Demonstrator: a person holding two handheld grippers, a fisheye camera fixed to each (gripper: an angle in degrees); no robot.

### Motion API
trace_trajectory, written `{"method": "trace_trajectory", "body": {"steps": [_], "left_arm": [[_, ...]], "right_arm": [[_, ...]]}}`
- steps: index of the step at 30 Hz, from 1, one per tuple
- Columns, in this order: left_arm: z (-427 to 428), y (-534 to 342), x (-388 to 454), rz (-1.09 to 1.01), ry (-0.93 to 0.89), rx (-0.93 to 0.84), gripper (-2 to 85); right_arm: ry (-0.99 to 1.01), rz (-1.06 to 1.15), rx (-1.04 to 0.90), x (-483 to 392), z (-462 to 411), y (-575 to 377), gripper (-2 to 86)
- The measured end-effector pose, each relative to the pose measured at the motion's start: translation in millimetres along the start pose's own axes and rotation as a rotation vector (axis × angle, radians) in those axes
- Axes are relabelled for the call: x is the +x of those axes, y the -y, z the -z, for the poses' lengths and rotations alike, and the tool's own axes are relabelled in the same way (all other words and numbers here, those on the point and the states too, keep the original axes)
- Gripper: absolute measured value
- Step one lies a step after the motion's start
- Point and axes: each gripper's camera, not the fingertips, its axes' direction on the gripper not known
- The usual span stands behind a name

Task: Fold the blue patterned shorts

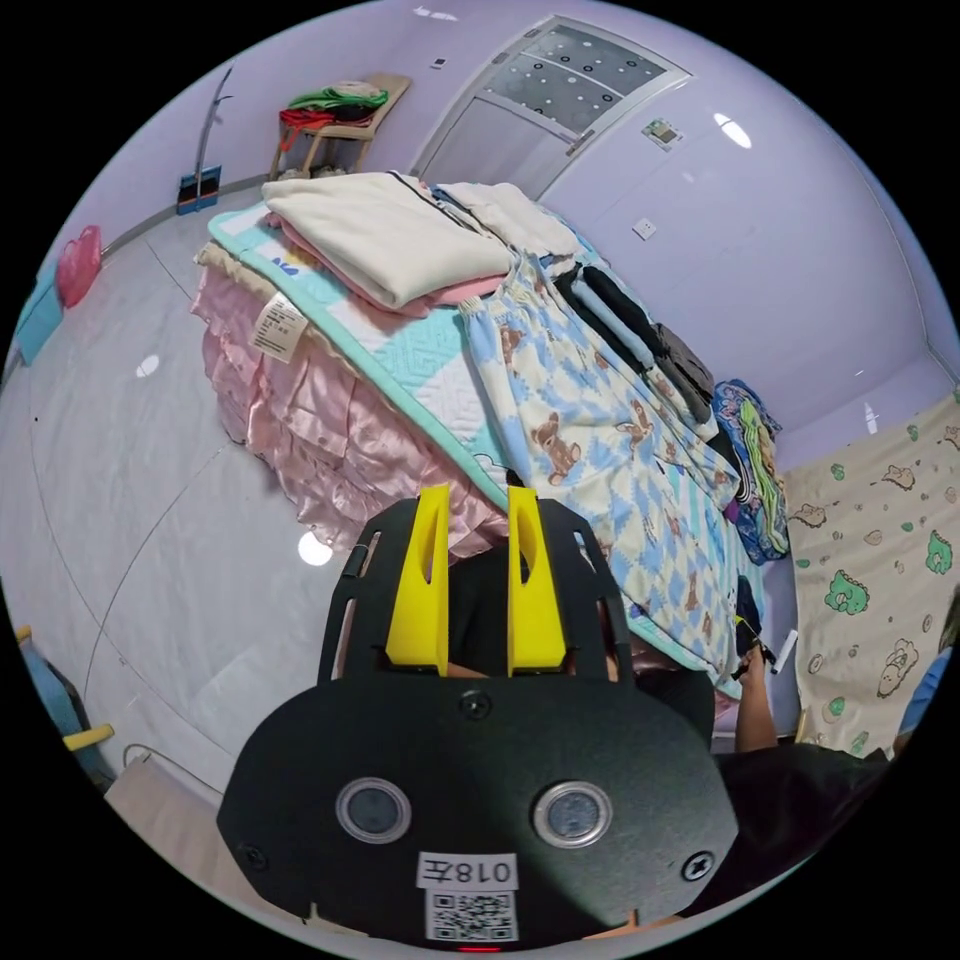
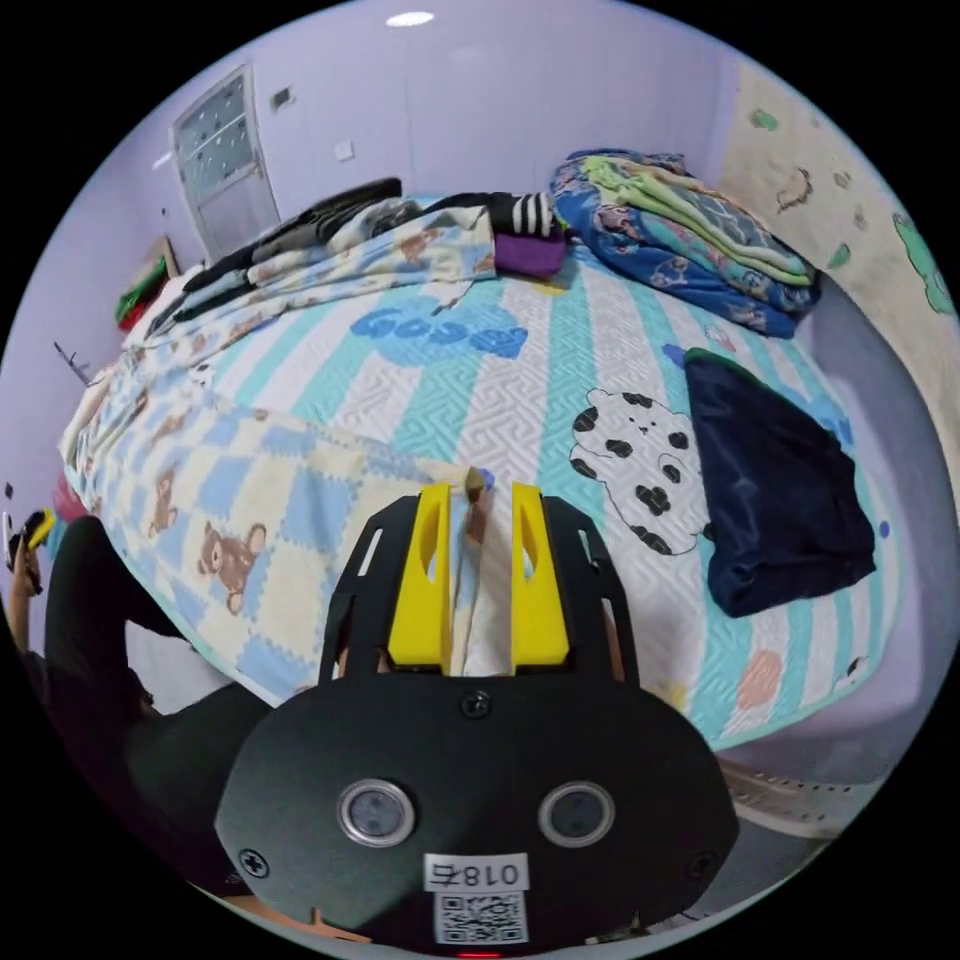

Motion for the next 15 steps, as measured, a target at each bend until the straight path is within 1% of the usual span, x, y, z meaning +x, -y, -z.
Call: {"method": "trace_trajectory", "body": {"steps": [2, 3, 4, 5, 8, 12, 14, 15], "left_arm": [[2, -1, 1, -0.008, -0.001, 0.004, 8.8], [4, -2, 1, -0.015, 0.006, 0.006, 8.8], [7, -3, -1, -0.017, 0.015, 0.010, 8.9], [9, -4, -2, -0.016, 0.019, 0.012, 8.9], [19, -9, -13, 0.004, 0.033, 0.032, 8.9], [23, -14, -32, 0.041, 0.033, 0.049, 8.8], [19, -15, -39, 0.052, 0.026, 0.048, 8.8], [15, -14, -44, 0.060, 0.017, 0.049, 8.8]], "right_arm": [[0.027, 0.011, -0.052, -3, -15, 5, 9.4], [0.015, 0.014, -0.070, -4, -19, 6, 9.0], [-0.043, 0.023, -0.114, -5, -28, 7, 7.5], [-0.076, 0.026, -0.123, -6, -33, 6, 5.3], [-0.112, -0.025, -0.101, 2, -34, 6, 2.9], [-0.020, -0.153, -0.101, 28, -38, 0, 3.9], [0.076, -0.244, -0.093, 47, -38, -7, 5.0], [0.093, -0.266, -0.096, 52, -37, -9, 5.4]]}}
